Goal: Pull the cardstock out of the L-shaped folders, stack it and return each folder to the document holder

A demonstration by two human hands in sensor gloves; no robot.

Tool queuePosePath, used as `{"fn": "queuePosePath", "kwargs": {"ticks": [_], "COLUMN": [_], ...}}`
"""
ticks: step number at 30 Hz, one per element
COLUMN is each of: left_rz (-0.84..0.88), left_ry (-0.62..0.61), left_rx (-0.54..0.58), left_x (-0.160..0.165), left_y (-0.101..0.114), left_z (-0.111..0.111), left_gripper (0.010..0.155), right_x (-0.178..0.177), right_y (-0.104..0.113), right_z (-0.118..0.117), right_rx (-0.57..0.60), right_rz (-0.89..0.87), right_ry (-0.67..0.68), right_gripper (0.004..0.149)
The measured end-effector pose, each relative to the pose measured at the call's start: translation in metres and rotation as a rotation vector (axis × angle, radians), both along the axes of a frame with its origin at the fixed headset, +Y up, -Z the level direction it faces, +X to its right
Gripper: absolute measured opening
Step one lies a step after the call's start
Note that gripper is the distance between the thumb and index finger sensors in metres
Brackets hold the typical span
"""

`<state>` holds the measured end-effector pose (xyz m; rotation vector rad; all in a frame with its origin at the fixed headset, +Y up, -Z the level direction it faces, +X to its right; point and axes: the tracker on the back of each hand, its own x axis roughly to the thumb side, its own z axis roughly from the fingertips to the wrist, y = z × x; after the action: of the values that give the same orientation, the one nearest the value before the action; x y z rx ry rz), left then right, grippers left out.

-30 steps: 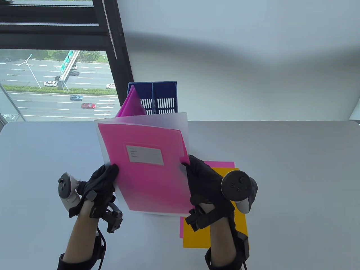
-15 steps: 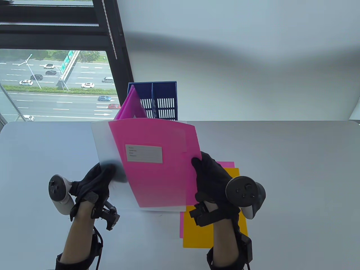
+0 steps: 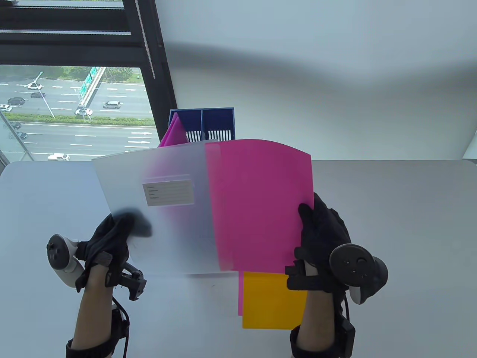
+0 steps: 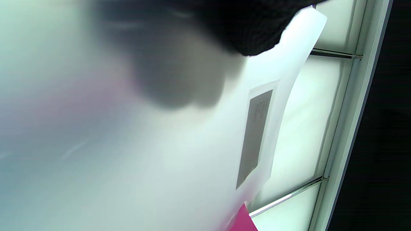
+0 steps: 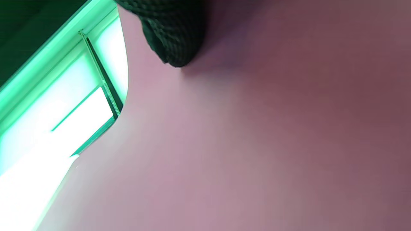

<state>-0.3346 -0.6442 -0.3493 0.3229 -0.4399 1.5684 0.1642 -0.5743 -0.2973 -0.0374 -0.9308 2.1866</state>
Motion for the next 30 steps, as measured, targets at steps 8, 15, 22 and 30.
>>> {"fn": "queuePosePath", "kwargs": {"ticks": [8, 15, 22, 30], "left_rz": [0.035, 0.038, 0.037, 0.042], "left_ry": [0.024, 0.025, 0.024, 0.024], "left_rx": [-0.001, -0.002, -0.004, -0.007], "left_x": [-0.014, -0.014, -0.013, -0.013], "left_y": [-0.001, -0.001, -0.001, -0.001], "left_z": [0.001, 0.001, 0.001, 0.001], "left_gripper": [0.04, 0.04, 0.041, 0.041], "right_x": [0.041, 0.055, 0.048, 0.028], "right_y": [-0.024, -0.086, -0.152, -0.17], "right_z": [-0.012, -0.054, -0.087, -0.096], "right_rx": [-0.32, -0.688, -0.88, -0.976], "right_rz": [0.021, -0.095, -0.169, 0.029], "right_ry": [-0.151, -0.022, 0.048, -0.105], "right_gripper": [0.04, 0.041, 0.046, 0.077]}}
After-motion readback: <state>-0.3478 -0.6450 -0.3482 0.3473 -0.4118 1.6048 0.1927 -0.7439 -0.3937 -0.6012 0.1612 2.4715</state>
